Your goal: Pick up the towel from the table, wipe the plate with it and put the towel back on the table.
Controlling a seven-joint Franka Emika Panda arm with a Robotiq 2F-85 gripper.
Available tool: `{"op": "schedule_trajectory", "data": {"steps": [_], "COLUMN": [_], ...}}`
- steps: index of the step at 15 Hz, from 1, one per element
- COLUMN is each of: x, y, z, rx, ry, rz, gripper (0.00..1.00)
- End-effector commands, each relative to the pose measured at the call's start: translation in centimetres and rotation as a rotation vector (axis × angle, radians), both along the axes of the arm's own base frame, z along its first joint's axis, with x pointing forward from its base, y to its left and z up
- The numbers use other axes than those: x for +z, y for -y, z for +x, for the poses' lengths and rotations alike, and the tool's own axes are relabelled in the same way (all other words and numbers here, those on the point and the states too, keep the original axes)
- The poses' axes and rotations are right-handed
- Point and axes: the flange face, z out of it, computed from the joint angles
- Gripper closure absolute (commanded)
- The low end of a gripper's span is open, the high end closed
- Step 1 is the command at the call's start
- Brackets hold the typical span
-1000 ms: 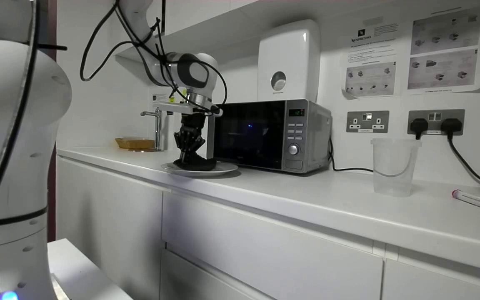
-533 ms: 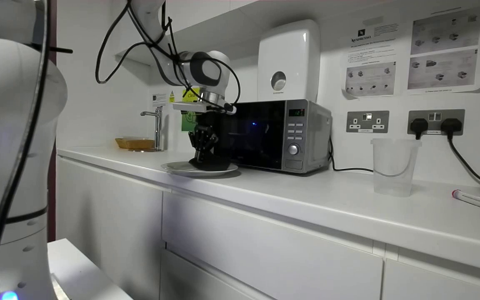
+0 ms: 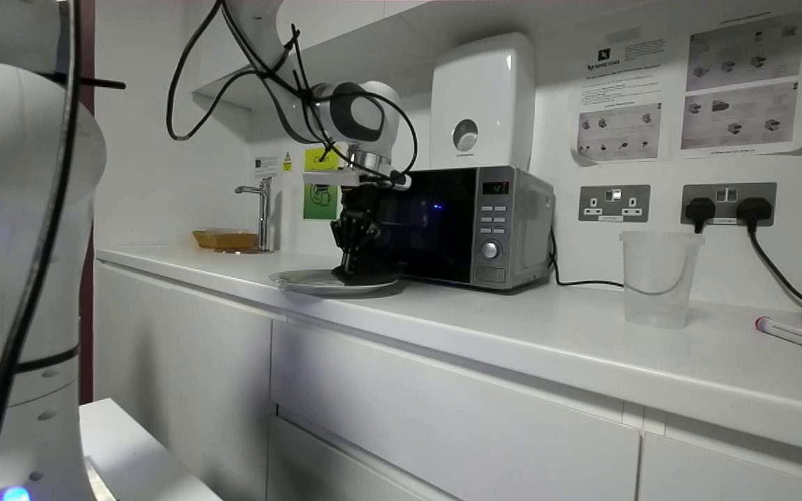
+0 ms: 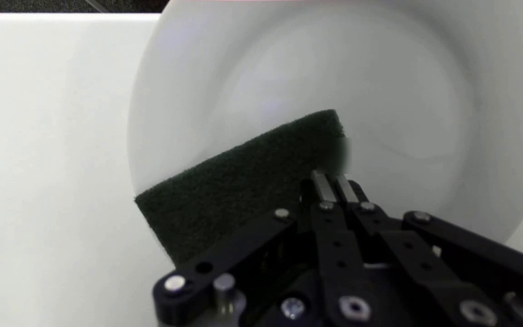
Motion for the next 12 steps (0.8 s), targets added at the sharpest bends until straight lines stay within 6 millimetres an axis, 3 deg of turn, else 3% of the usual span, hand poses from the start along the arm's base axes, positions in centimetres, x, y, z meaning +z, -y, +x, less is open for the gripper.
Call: {"op": "schedule_trajectory", "data": {"steps": [1,12], "x": [0.5,0.3], "y": [0.9,0.8], "z": [-0.4,-4.0], "rx": [0.015,0.047], "ry": [-0.026,-0.085], "rz": [-0.006,-0.011], "gripper": [0.99,0.99]}}
